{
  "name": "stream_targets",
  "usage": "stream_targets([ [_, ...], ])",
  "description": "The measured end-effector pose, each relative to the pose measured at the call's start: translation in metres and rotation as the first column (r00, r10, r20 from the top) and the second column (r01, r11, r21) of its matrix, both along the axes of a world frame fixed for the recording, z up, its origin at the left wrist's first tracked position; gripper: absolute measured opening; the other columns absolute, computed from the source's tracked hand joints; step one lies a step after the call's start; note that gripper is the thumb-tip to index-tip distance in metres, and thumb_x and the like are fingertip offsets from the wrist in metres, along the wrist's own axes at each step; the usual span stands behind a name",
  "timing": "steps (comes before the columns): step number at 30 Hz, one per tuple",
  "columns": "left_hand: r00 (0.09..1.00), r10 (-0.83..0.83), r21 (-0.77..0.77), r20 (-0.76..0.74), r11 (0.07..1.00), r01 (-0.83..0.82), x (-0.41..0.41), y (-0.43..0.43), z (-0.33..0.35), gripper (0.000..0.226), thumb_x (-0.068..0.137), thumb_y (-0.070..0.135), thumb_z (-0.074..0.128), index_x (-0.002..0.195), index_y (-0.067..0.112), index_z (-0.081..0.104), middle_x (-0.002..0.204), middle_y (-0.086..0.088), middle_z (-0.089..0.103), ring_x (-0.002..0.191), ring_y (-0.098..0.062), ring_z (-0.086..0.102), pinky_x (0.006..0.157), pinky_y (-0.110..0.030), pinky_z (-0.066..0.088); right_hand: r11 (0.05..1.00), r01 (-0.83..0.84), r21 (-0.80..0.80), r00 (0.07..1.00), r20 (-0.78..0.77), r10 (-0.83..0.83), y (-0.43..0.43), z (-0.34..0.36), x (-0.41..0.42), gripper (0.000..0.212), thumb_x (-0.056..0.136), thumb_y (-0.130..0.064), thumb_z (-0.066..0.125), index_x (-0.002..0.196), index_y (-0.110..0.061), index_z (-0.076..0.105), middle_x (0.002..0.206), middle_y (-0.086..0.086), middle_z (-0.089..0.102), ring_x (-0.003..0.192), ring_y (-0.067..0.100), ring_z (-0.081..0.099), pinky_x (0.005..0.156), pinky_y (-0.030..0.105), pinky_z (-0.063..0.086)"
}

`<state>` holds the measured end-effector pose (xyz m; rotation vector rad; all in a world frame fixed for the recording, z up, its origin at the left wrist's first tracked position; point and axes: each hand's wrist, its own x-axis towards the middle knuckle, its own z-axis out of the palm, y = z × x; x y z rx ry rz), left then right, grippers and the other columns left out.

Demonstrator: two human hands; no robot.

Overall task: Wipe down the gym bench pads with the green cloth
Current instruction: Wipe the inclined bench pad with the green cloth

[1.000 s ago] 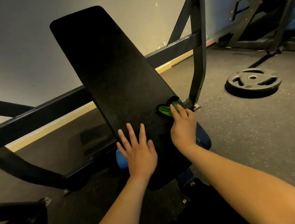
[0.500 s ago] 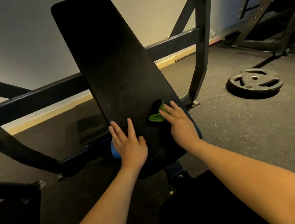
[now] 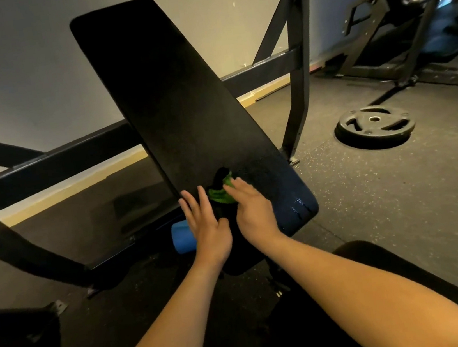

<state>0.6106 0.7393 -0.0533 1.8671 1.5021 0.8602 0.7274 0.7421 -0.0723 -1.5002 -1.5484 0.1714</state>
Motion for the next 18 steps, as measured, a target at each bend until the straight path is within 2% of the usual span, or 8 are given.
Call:
stream_targets([
  [2,0.995,-0.042,0.015,0.094,0.999,0.040,-0.007,0.000,-0.004,0.082,0.102,0.001,0.041,0.158,0.034,-0.011,0.159,0.014,-0.034,0.142,-0.001,-0.033,0.121,-0.032,-0.013,0.990,-0.142,-0.015,0.987,0.072,0.143,-0.004,0.000,-0.021,0.045,0.096,0.002,0.047,0.138,-0.010,0.055,0.149,0.006,0.047,0.144,0.016,0.033,0.123,0.033,0.018],
  [4,0.985,-0.106,0.034,0.136,0.994,0.102,-0.018,0.001,-0.009,0.082,0.104,0.002,0.041,0.156,0.034,-0.014,0.156,0.020,-0.032,0.144,0.000,-0.029,0.119,-0.027,-0.013,0.977,-0.208,-0.042,0.968,0.133,0.212,-0.006,-0.001,-0.026,0.044,0.097,0.001,0.047,0.138,-0.009,0.055,0.150,0.006,0.046,0.144,0.016,0.033,0.123,0.032,0.018],
  [7,0.981,-0.165,0.063,0.099,0.985,0.159,-0.030,0.004,-0.013,0.085,0.104,0.004,0.044,0.156,0.034,-0.015,0.155,0.023,-0.032,0.143,0.002,-0.029,0.120,-0.026,-0.010,0.969,-0.230,-0.092,0.932,0.265,0.246,-0.004,-0.001,-0.007,0.049,0.093,0.006,0.049,0.137,-0.011,0.057,0.150,0.004,0.047,0.146,0.017,0.030,0.123,0.034,0.020],
  [9,0.980,-0.180,0.089,0.080,0.981,0.173,-0.036,0.006,-0.013,0.086,0.103,0.006,0.049,0.157,0.031,-0.014,0.160,0.019,-0.028,0.144,0.002,-0.028,0.121,-0.026,-0.006,0.982,-0.166,-0.093,0.936,0.299,0.186,-0.001,0.000,0.009,0.051,0.088,0.010,0.052,0.132,-0.014,0.062,0.146,0.001,0.051,0.146,0.019,0.032,0.122,0.038,0.025],
  [11,0.979,-0.204,0.138,-0.019,0.969,0.205,-0.043,0.007,-0.016,0.083,0.103,0.016,0.051,0.159,0.028,-0.010,0.163,0.015,-0.024,0.146,0.000,-0.027,0.120,-0.025,-0.006,0.995,-0.047,-0.083,0.967,0.245,0.066,-0.002,0.000,0.021,0.053,0.087,0.013,0.052,0.129,-0.016,0.065,0.145,-0.001,0.052,0.145,0.017,0.032,0.120,0.040,0.028],
  [14,0.965,-0.200,0.177,-0.169,0.957,0.229,-0.052,0.012,-0.018,0.074,0.105,0.029,0.048,0.161,0.025,0.000,0.165,0.011,-0.022,0.149,-0.006,-0.024,0.117,-0.025,-0.005,0.974,0.185,-0.133,0.982,0.051,-0.180,-0.009,-0.003,0.023,0.054,0.092,0.011,0.044,0.136,-0.017,0.059,0.152,-0.001,0.044,0.148,0.016,0.024,0.120,0.024,0.015],
  [15,0.961,-0.204,0.179,-0.189,0.955,0.238,-0.056,0.014,-0.018,0.071,0.105,0.031,0.047,0.161,0.025,0.002,0.166,0.011,-0.021,0.149,-0.006,-0.024,0.116,-0.025,-0.004,0.959,0.236,-0.157,0.971,-0.013,-0.241,-0.011,-0.004,0.017,0.053,0.094,0.008,0.042,0.139,-0.017,0.055,0.155,-0.002,0.040,0.149,0.017,0.021,0.119,0.022,0.013],
  [18,0.945,-0.258,0.183,-0.200,0.938,0.294,-0.065,0.020,-0.019,0.062,0.108,0.027,0.039,0.161,0.027,0.007,0.165,0.012,-0.020,0.149,-0.005,-0.024,0.115,-0.025,-0.003,0.944,0.269,-0.189,0.947,-0.126,-0.295,-0.019,-0.007,-0.011,0.055,0.094,0.007,0.039,0.143,-0.015,0.050,0.157,-0.001,0.036,0.150,0.017,0.019,0.123,0.029,0.011],
])
